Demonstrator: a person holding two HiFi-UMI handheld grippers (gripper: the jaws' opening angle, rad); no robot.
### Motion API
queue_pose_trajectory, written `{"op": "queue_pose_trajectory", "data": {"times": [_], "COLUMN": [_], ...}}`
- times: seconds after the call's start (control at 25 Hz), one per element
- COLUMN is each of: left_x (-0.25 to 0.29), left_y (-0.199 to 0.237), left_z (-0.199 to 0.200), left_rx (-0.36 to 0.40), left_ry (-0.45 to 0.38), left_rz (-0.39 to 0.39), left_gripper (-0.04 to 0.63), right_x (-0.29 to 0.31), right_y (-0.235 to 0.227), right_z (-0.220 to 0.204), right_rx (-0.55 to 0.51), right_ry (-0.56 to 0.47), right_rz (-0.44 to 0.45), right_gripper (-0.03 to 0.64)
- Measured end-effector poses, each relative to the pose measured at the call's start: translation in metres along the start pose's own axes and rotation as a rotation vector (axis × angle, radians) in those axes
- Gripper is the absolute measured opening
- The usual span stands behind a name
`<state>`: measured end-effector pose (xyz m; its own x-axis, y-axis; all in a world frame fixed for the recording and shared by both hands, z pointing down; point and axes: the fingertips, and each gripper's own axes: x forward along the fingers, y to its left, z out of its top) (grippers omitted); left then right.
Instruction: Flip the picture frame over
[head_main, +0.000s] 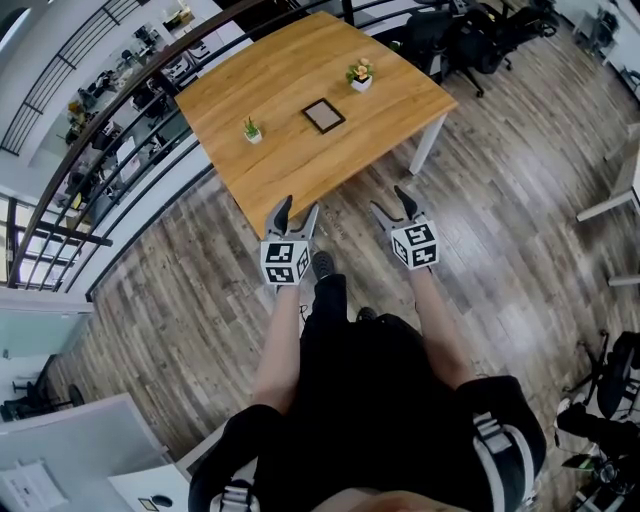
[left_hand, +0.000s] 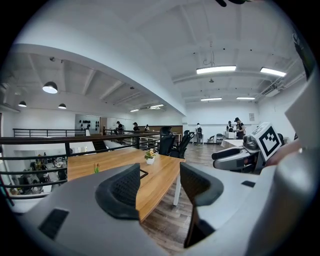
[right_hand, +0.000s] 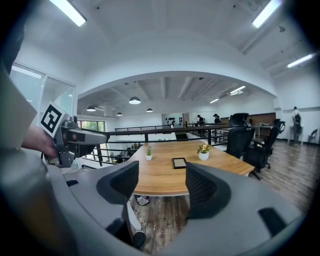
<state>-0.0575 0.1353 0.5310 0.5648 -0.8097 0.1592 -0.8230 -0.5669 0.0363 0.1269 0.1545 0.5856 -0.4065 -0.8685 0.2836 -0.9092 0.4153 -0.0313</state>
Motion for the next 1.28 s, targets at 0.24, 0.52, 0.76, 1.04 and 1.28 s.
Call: {"op": "queue_pose_trajectory", "data": {"times": [0.24,0.52,0.76,1.04,1.28], "left_x": [0.021,0.058,0.1,0.158,0.197], "left_y": [0.012,0.029,0.058,0.107,0.143], "left_z": [0.002,0.001,-0.005,0.005,0.003], "left_rx": [-0.015,-0.032,-0.054,-0.067,-0.072], "left_ry": [-0.004,0.007,0.028,0.041,0.076], "left_rz": [-0.014,-0.056,-0.082,-0.114,-0.148], "left_gripper": [0.252,0.252,0.252,0.252,0.252], "right_x": [0.01,0.034,0.077,0.142,0.189], "right_y": [-0.01,-0.029,-0.045,-0.06,-0.068], "right_z": [0.0,0.005,0.009,0.029,0.033], "right_rx": [-0.009,0.003,0.005,0.022,0.029], "right_ry": [0.017,0.034,0.066,0.078,0.105], "right_rz": [-0.019,-0.065,-0.077,-0.099,-0.116], "right_gripper": [0.298,0.296,0.293,0.293,0.291]}}
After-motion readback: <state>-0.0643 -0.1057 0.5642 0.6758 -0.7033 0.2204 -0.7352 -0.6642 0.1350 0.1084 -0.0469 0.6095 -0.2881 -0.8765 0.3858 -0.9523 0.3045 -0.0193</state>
